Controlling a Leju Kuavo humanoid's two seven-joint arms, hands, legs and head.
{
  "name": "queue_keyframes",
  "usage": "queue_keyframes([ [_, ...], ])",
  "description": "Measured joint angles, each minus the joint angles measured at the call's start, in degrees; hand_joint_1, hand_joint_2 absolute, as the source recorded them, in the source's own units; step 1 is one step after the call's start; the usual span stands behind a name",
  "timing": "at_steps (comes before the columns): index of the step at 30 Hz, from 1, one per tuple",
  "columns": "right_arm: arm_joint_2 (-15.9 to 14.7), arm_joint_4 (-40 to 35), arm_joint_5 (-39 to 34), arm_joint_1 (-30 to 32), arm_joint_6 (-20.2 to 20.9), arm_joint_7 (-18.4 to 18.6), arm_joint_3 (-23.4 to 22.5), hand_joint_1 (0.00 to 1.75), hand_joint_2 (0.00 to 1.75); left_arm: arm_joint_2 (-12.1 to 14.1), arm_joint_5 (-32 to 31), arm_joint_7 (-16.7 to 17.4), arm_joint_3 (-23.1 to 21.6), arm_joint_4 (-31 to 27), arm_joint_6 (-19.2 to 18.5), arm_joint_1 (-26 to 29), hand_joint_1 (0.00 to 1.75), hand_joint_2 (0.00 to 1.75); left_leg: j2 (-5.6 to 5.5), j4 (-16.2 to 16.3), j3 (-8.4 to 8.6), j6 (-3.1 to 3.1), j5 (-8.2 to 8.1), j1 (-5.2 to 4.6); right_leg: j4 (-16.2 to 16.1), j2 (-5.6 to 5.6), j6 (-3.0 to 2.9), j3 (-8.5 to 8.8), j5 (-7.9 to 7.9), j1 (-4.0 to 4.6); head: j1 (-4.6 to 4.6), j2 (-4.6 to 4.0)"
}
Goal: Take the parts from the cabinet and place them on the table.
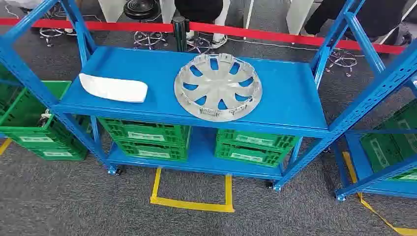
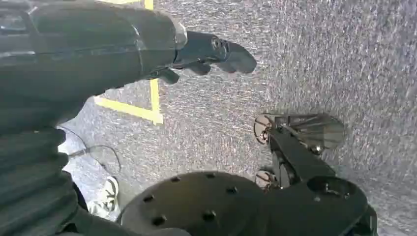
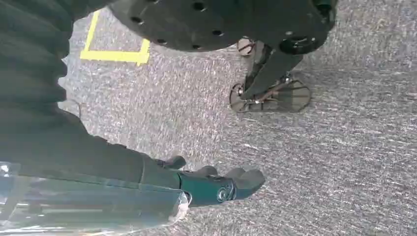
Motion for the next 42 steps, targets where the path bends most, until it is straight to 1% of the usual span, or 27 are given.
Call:
queue_keyframes([
  [9,-0.2,0.4,-7.9,-2.7,-4.5,3.0,8.2,0.0,1.75,-0.2,1.8,3.9,-8.3,0.2,4.6,-2.2,0.0,1.75,-0.08,0.0,0.0,0.0,0.0,0.0,0.0,0.0,0.0,0.0,0.0,0.0,-0.04,-0.02],
  [21,-1.4,1.7,-20.2,-5.9,-9.7,7.1,20.6,0.0,1.75,0.3,4.0,8.3,-21.3,1.7,10.8,-6.0,0.0,1.75,-0.21,0.0,-0.01,0.0,0.0,-0.03,0.0,-0.04,0.0,0.02,0.0,-0.02,-0.07,0.0],
  [22,-1.5,1.9,-21.5,-6.2,-10.1,7.5,21.7,0.0,0.0,0.3,4.2,8.7,-22.4,1.9,11.4,-6.4,0.0,0.0,-0.2,0.0,-0.01,0.0,0.0,-0.03,0.0,-0.04,0.0,0.02,0.0,-0.02,-0.09,0.0],
  [26,-2.0,2.5,-26.1,-7.4,-11.6,8.3,25.9,0.0,0.0,0.5,5.0,10.1,-27.4,2.8,13.4,-7.4,0.0,0.0,-0.2,0.0,-0.01,0.0,0.0,-0.03,0.0,-0.04,0.0,0.02,0.0,-0.02,-0.09,-0.02],
  [27,-2.1,2.8,-27.6,-7.7,-12.0,8.3,26.9,0.0,1.75,0.5,5.5,10.2,-29.0,3.0,13.8,-7.6,0.0,0.0,-0.14,0.0,-0.01,0.0,0.0,-0.03,0.0,-0.04,0.0,0.04,0.0,-0.02,-0.11,-0.02],
  [28,-2.3,2.9,-29.1,-8.0,-12.3,8.2,27.7,0.0,1.75,0.2,5.9,10.3,-30.1,3.1,14.0,-7.8,0.0,0.0,-0.14,0.0,-0.02,0.0,0.0,-0.04,0.0,-0.04,0.0,0.08,0.0,-0.02,-0.2,0.0],
  [29,-2.3,3.0,-30.6,-8.4,-12.4,7.7,28.2,0.0,1.75,-0.3,6.4,10.4,-31.3,3.1,14.4,-7.9,0.0,1.75,-0.11,0.0,-0.03,0.0,0.0,-0.02,0.0,-0.04,0.0,0.09,0.0,-0.01,-0.07,-0.02],
  [32,-2.5,3.3,-35.4,-10.0,-12.2,4.9,29.7,0.0,1.75,-1.1,7.8,10.6,-35.1,3.4,15.6,-8.4,0.0,1.75,0.01,0.0,-0.03,0.0,0.0,-0.02,0.0,-0.02,0.0,0.1,0.02,-0.02,0.17,-0.02],
  [36,-2.6,3.1,-39.1,-13.1,-10.9,-1.5,30.5,0.0,1.75,-1.2,9.6,10.4,-38.2,3.8,17.2,-9.1,0.0,1.75,0.19,0.0,0.04,-0.01,0.01,-0.03,0.1,-0.02,0.03,0.1,0.06,-0.01,0.09,-0.02],
  [39,-2.9,0.8,-38.8,-14.6,-11.7,-4.9,30.8,0.0,1.75,-1.2,10.6,10.0,-39.8,3.9,17.9,-9.6,0.0,1.75,0.25,0.0,0.05,-0.02,0.01,-0.02,0.2,-0.02,0.03,0.1,0.06,0.0,0.02,0.0],
  [42,-3.1,-2.3,-36.5,-15.3,-13.2,-6.1,30.8,0.0,1.75,-1.3,11.3,9.7,-41.1,4.0,18.4,-9.9,0.0,1.75,0.35,0.0,0.05,-0.02,0.01,-0.01,0.2,-0.01,0.03,0.1,0.05,0.0,-0.04,-0.02],
])
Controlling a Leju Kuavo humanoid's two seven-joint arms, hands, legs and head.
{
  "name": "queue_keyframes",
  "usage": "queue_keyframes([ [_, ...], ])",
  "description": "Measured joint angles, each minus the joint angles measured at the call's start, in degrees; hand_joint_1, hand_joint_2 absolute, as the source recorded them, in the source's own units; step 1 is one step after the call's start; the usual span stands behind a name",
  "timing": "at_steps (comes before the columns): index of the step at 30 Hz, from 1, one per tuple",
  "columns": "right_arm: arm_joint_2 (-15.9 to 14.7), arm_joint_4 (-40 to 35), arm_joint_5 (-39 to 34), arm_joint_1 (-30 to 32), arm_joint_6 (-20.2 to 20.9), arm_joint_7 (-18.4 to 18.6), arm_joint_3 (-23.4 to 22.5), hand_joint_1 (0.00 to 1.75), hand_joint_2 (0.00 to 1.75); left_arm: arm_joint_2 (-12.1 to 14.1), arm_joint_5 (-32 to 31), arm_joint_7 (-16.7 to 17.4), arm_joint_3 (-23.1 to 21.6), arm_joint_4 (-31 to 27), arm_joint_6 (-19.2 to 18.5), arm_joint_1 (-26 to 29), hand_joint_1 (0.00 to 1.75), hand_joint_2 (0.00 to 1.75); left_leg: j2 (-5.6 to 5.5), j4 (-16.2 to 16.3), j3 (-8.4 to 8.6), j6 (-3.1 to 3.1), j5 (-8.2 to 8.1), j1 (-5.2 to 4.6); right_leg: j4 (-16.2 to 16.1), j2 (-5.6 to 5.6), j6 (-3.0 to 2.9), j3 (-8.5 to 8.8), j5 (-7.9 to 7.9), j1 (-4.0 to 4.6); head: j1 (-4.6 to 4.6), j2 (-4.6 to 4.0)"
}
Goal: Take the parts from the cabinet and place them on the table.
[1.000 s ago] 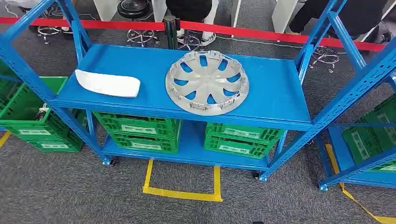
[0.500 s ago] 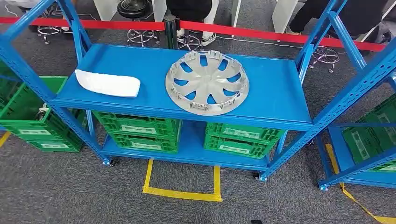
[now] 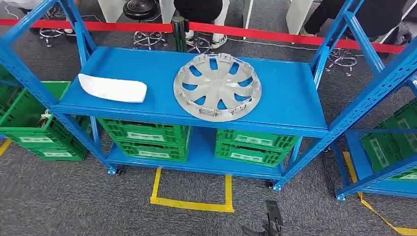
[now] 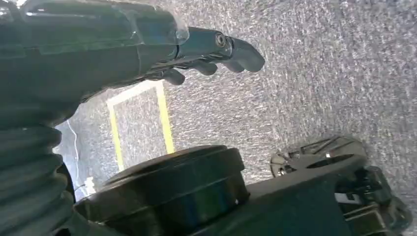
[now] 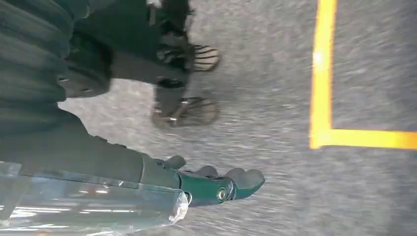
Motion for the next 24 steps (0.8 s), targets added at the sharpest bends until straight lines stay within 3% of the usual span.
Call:
queue_keyframes([
  [9,-1.2,-12.7,11.0,-1.2,-3.4,-0.2,0.0,0.0,1.75,-0.1,1.5,-0.6,-2.2,0.4,0.8,-0.6,0.0,1.75,0.2,0.0,0.02,0.0,0.0,0.0,0.0,0.08,-0.02,-0.02,-0.01,0.0,-0.07,0.0],
  [24,-4.1,-37.4,33.8,-3.0,-8.1,3.8,-0.2,0.0,1.75,-0.3,3.6,-1.4,-3.8,1.0,2.1,-0.8,0.0,1.75,0.24,0.0,0.05,0.0,0.0,0.0,0.0,0.12,-0.03,-0.03,-0.01,0.0,-0.11,0.0],
])
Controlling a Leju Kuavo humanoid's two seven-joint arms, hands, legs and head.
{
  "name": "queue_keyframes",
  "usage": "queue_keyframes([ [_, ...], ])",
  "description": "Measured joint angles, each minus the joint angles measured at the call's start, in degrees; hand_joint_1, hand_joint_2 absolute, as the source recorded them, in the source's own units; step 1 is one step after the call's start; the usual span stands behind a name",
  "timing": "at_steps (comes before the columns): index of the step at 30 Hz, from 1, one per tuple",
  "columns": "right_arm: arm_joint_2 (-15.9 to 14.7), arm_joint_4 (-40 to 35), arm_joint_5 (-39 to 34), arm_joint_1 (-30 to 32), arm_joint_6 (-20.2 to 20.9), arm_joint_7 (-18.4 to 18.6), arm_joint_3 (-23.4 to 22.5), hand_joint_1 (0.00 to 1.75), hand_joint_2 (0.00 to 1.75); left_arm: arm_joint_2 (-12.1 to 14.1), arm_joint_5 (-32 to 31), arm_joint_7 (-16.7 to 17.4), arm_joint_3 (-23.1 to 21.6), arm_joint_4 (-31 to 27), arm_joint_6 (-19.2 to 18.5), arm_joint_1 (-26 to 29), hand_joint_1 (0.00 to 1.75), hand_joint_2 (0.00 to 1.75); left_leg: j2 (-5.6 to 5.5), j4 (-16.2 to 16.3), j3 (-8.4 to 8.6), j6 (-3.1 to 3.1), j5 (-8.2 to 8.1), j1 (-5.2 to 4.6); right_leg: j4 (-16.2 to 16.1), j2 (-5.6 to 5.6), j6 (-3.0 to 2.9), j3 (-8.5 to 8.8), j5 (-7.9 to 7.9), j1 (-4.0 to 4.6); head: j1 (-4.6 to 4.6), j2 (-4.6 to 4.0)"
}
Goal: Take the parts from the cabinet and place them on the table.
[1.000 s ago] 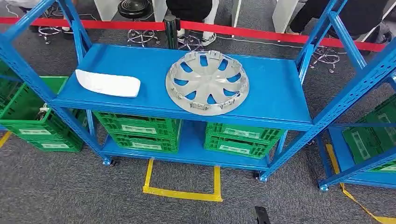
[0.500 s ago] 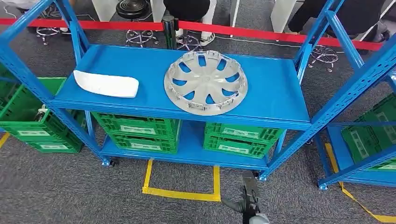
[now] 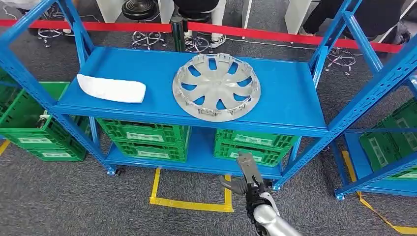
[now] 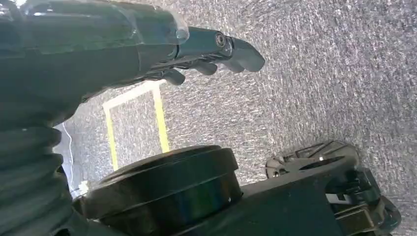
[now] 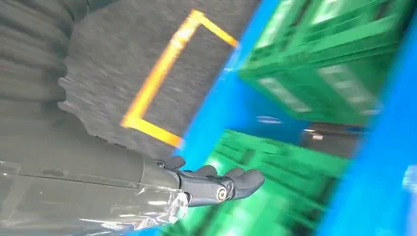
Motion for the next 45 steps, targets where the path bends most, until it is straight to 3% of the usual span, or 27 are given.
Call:
queue_keyframes([
  [25,-3.6,-41.6,39.8,-1.3,-7.5,5.4,-3.7,0.0,1.75,0.0,2.4,-0.5,-2.5,0.7,1.1,-0.7,0.0,1.75,-0.64,0.0,-0.02,-0.01,0.01,0.0,0.0,-0.08,0.0,0.0,0.0,0.0,0.0,0.0],
  [35,-5.3,-57.0,53.7,-1.0,-10.5,7.7,-5.2,0.0,1.75,0.0,8.0,-3.9,-2.5,1.0,1.2,-0.6,0.0,1.75,-0.97,0.0,-0.06,-0.02,0.01,0.0,0.0,-0.2,-0.01,0.01,-0.03,0.0,0.0,0.0],
  [36,-5.4,-58.3,55.0,-1.0,-10.8,7.9,-5.2,0.0,1.75,0.0,8.7,-4.4,-2.5,1.1,1.2,-0.6,0.0,0.0,-0.99,0.0,-0.06,-0.02,0.01,0.0,0.0,-0.22,-0.01,0.01,-0.03,0.0,-0.02,0.02],
  [40,-5.6,-62.6,58.9,0.4,-11.7,8.3,-6.2,0.0,1.75,0.0,12.0,-7.2,-2.2,1.3,1.2,-0.4,0.0,0.0,-1.13,0.0,-0.06,-0.02,0.01,0.0,0.0,-0.31,-0.01,0.01,-0.04,-0.01,0.0,0.02],
  [45,-5.7,-67.4,58.4,3.3,-11.9,6.5,-7.7,0.0,1.75,0.0,17.0,-11.4,-1.4,1.6,-0.4,-0.2,0.0,0.0,-1.19,0.2,-0.12,0.03,-0.02,-0.16,-0.2,-0.36,0.06,0.03,0.0,-0.05,0.0,0.0],
])
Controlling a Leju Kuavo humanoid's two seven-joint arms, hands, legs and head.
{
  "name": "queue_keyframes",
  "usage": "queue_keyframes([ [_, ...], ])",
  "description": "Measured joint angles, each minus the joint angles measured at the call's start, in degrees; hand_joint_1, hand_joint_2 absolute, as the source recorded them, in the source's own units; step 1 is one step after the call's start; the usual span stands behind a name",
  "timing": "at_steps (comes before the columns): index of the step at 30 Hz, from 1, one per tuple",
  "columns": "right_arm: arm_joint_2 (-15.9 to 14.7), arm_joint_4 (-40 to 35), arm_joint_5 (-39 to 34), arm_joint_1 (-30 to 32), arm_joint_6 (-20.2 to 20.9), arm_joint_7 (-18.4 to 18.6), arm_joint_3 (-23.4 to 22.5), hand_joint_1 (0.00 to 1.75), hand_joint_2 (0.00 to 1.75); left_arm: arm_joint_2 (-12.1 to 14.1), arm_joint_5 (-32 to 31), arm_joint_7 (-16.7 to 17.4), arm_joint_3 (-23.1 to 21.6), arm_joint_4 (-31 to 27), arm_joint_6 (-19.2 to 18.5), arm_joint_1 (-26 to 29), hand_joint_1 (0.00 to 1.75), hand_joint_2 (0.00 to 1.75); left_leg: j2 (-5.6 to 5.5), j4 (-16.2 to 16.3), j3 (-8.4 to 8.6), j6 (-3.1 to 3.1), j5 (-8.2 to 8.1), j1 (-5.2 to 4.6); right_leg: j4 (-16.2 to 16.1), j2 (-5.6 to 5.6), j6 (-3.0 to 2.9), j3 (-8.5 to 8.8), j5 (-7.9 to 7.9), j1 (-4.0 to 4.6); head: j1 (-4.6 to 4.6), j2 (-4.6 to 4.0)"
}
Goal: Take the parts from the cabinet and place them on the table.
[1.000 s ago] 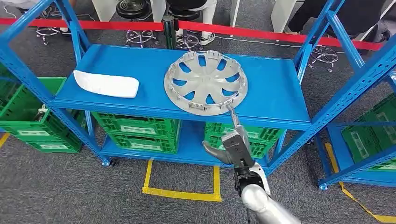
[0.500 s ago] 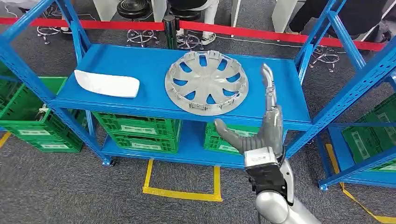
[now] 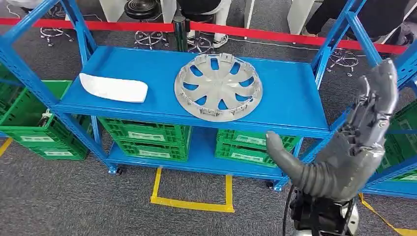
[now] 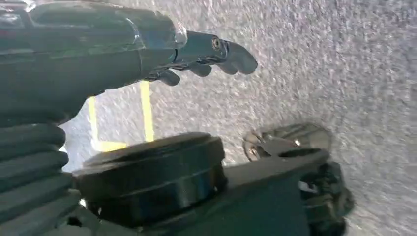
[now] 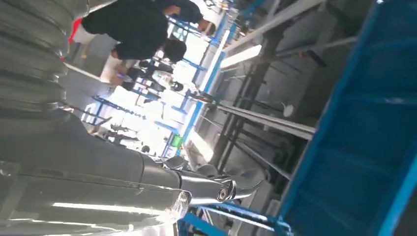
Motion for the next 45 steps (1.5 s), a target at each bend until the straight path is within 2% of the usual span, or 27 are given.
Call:
queue_keyframes([
  [6,0.0,-2.5,-1.8,2.0,0.0,-2.0,-0.8,0.0,1.75,0.2,2.6,-0.5,1.2,0.6,-1.6,0.0,0.0,0.0,0.09,0.0,-0.05,0.37,-0.13,-0.52,-0.1,-0.02,0.52,-0.01,0.15,-0.5,-0.18,0.02],
  [9,0.1,-3.6,-1.9,2.6,0.0,-2.1,-1.3,0.0,1.75,0.3,2.7,-0.5,1.9,0.8,-1.6,0.0,0.0,0.0,0.15,-1.1,0.46,1.28,0.52,-0.04,0.2,0.26,1.06,0.0,-0.41,-0.64,-0.13,0.0],
  [10,0.1,-3.8,-1.9,2.6,0.0,-2.2,-1.4,0.0,1.75,0.3,2.7,-0.5,2.1,0.9,-1.6,0.0,0.0,0.0,0.15,-1.3,0.59,1.45,0.58,-0.01,2.3,0.71,0.97,-0.94,-1.85,-0.54,0.07,0.0],
  [12,0.2,-4.0,-1.9,3.0,0.0,-2.3,-1.5,0.0,1.75,0.2,2.7,-0.5,2.2,0.9,-1.7,0.0,0.0,0.0,0.14,-1.3,0.68,1.62,0.5,-0.1,11.7,1.24,0.96,-5.49,-6.18,-0.52,0.77,0.0],
  [13,0.2,-4.0,-1.9,3.3,0.0,-2.3,-1.6,0.0,1.75,0.2,2.7,-0.5,2.3,0.9,-1.7,0.0,0.0,0.0,0.03,-1.3,0.71,1.65,0.46,-0.19,15.9,1.34,0.95,-7.72,-7.51,-0.49,0.79,0.0],
  [14,0.2,-4.0,-1.9,3.5,0.0,-2.3,-1.6,0.0,1.75,0.2,2.7,-0.5,2.3,1.0,-1.7,0.0,0.0,0.0,-0.1,-1.3,0.81,1.65,0.43,-0.24,18.2,1.36,0.88,-9.2,-7.55,-0.49,0.9,0.0],
  [15,0.2,-4.0,-1.9,3.6,0.0,-2.3,-1.6,0.0,1.75,0.2,2.7,-0.5,2.3,1.0,-1.7,0.0,0.0,0.0,-0.3,-1.3,0.99,1.62,0.25,-0.24,17.6,1.36,0.71,-9.24,-6.13,-0.49,0.9,0.0],
  [16,0.2,-4.0,-1.9,3.6,0.0,-2.3,-1.7,0.0,1.75,0.2,2.7,-0.5,2.3,1.1,-1.7,0.0,0.0,0.0,-0.54,-1.3,1.23,1.46,0.11,-0.24,14.6,1.36,0.47,-8.24,-3.44,-0.49,0.96,0.02],
  [18,0.2,-4.2,-2.5,3.6,0.0,-2.3,-1.7,0.0,1.75,0.2,2.8,-0.5,2.3,1.1,-1.7,0.0,0.0,0.0,-0.88,-1.3,1.93,1.02,-0.3,-0.24,4.5,1.42,-0.17,-4.35,2.75,-0.48,1.11,0.0],
  [20,0.2,-4.2,-3.2,3.7,0.0,-2.2,-1.7,0.0,1.75,0.1,3.1,-0.6,2.3,1.2,-1.7,-0.1,0.0,0.0,-1.06,-1.1,1.61,0.33,-0.55,-0.45,1.4,1.63,-0.83,-3.1,1.92,-0.05,0.98,0.0],
  [22,0.1,-4.4,-3.8,3.9,0.0,-1.9,-1.7,0.0,1.75,0.1,3.9,-0.7,2.3,1.2,-1.8,0.0,0.0,0.0,-0.87,-1.5,1.42,-0.4,-0.45,-0.18,1.6,1.63,-1.28,-3.42,1.63,0.24,0.81,0.02],
  [25,0.1,-4.4,-4.4,4.0,0.0,-1.5,-1.7,0.0,1.75,0.1,4.9,-1.0,2.7,1.2,-2.2,0.0,0.0,0.0,0.07,0.0,1.25,-1.43,-1.8,-0.15,0.6,1.56,-2.14,-2.54,1.84,-0.15,0.35,0.0],
  [26,0.1,-4.4,-4.6,4.0,0.0,-1.3,-1.7,0.0,1.75,0.1,5.0,-1.1,2.8,1.2,-2.3,-0.1,0.0,0.0,0.17,3.6,-0.65,-1.63,-3.59,-0.1,0.6,1.48,-2.46,-2.45,1.68,-0.14,-0.35,0.02],
  [28,0.1,-4.3,-4.9,4.4,0.0,-1.1,-1.7,0.0,1.75,0.1,5.1,-1.1,2.9,1.2,-2.3,0.0,0.0,0.0,0.15,13.0,-6.05,-1.98,-7.13,-0.04,0.6,1.4,-2.74,-2.3,1.47,-0.01,-0.83,0.0],
  [29,0.1,-4.3,-5.0,4.5,0.0,-1.0,-1.7,0.0,1.75,0.1,5.0,-1.0,3.1,1.2,-2.3,0.1,0.0,0.0,0.17,16.2,-8.27,-2.11,-7.5,-0.02,0.6,1.4,-2.82,-2.2,1.33,0.02,-1.05,0.02],
  [30,0.1,-4.3,-5.1,4.6,0.0,-0.8,-1.7,0.0,1.75,0.1,5.0,-1.0,3.1,1.3,-2.3,0.2,0.0,0.0,0.18,16.4,-9.1,-2.17,-6.32,0.01,0.6,1.45,-2.76,-1.95,1.09,0.02,-1.31,0.0],
  [31,0.1,-4.3,-5.3,4.7,0.0,-0.6,-1.7,0.0,1.75,0.1,4.8,-0.8,3.1,1.3,-2.3,0.2,0.0,0.0,0.2,14.1,-8.61,-2.16,-3.92,0.04,0.6,1.52,-2.6,-1.57,0.84,-0.03,-1.51,0.02],
  [33,0.1,-4.3,-5.5,4.9,0.0,-0.5,-1.7,0.0,1.75,0.2,4.7,-0.6,3.2,1.4,-2.3,0.2,0.0,0.0,0.46,4.8,-4.78,-2.16,2.56,0.33,0.7,1.61,-2.13,-0.35,0.0,-0.18,-1.73,0.0],
  [34,0.0,-4.3,-5.6,5.0,0.0,-0.5,-1.7,0.0,1.75,0.2,4.7,-0.6,3.2,1.4,-2.4,0.2,0.0,0.0,0.71,1.9,-3.35,-2.16,3.1,0.34,0.7,1.6,-1.69,-0.05,-0.49,-0.19,-1.88,0.0],
  [35,-0.1,-4.3,-5.6,5.0,0.0,-0.4,-1.7,0.0,1.75,0.1,4.6,-0.6,3.2,1.4,-2.4,0.1,0.0,0.0,0.82,0.9,-2.79,-1.86,2.48,0.11,1.1,1.73,-1.24,-0.23,-0.89,0.19,-2.43,0.0],
  [36,-0.3,-4.3,-5.7,5.2,0.0,-0.2,-1.8,0.0,1.75,0.1,4.5,-0.6,3.2,1.5,-2.4,0.1,0.0,0.0,0.79,0.9,-2.83,-0.93,1.94,0.1,1.0,1.73,-0.98,-0.22,-0.82,0.23,-2.32,0.0],
  [37,-0.4,-4.3,-6.0,5.3,0.0,-0.1,-1.8,0.0,1.75,0.0,4.5,-0.5,3.2,1.5,-2.5,0.1,0.0,0.0,0.72,0.9,-2.91,-0.59,1.74,-0.09,0.8,1.66,-0.83,-0.13,-0.85,0.18,-1.72,0.0],
  [40,-0.9,-4.3,-6.1,5.3,0.0,0.2,-2.0,0.0,1.75,0.0,4.4,-0.5,3.2,1.5,-2.5,0.1,0.0,0.0,0.5,0.5,-2.26,0.48,1.49,0.17,1.9,1.61,0.01,-0.03,-2.21,-0.04,-1.36,0.0],
  [41,-1.1,-4.3,-6.1,5.3,0.0,0.5,-2.3,0.0,1.75,0.0,4.3,-0.5,3.2,1.5,-2.5,0.1,0.0,0.0,0.51,0.5,-2.03,0.87,1.24,0.16,5.3,1.61,0.13,-1.69,-3.8,0.04,-1.03,0.0],
  [43,-1.4,-4.2,-6.1,5.4,0.0,0.8,-2.6,0.0,1.75,0.0,4.3,-0.5,3.2,1.6,-2.5,0.0,0.0,0.0,0.52,0.6,-1.73,1.4,0.89,-0.11,15.3,1.61,0.24,-7.28,-7.63,0.06,-0.18,0.0],
  [44,-1.5,-4.0,-6.1,5.5,0.0,0.8,-2.7,0.0,1.75,0.0,4.3,-0.5,3.2,1.6,-2.5,0.0,0.0,0.0,0.51,0.6,-1.57,1.59,0.73,-0.28,18.8,1.62,0.14,-9.55,-8.28,0.07,0.22,0.0],
  [45,-1.6,-3.9,-6.1,5.5,0.0,0.9,-2.7,0.0,1.75,0.0,4.3,-0.5,3.2,1.6,-2.5,0.1,0.0,0.0,0.44,0.6,-1.29,1.68,0.5,-0.42,19.9,1.62,-0.1,-10.65,-7.57,0.12,0.41,0.02],
])
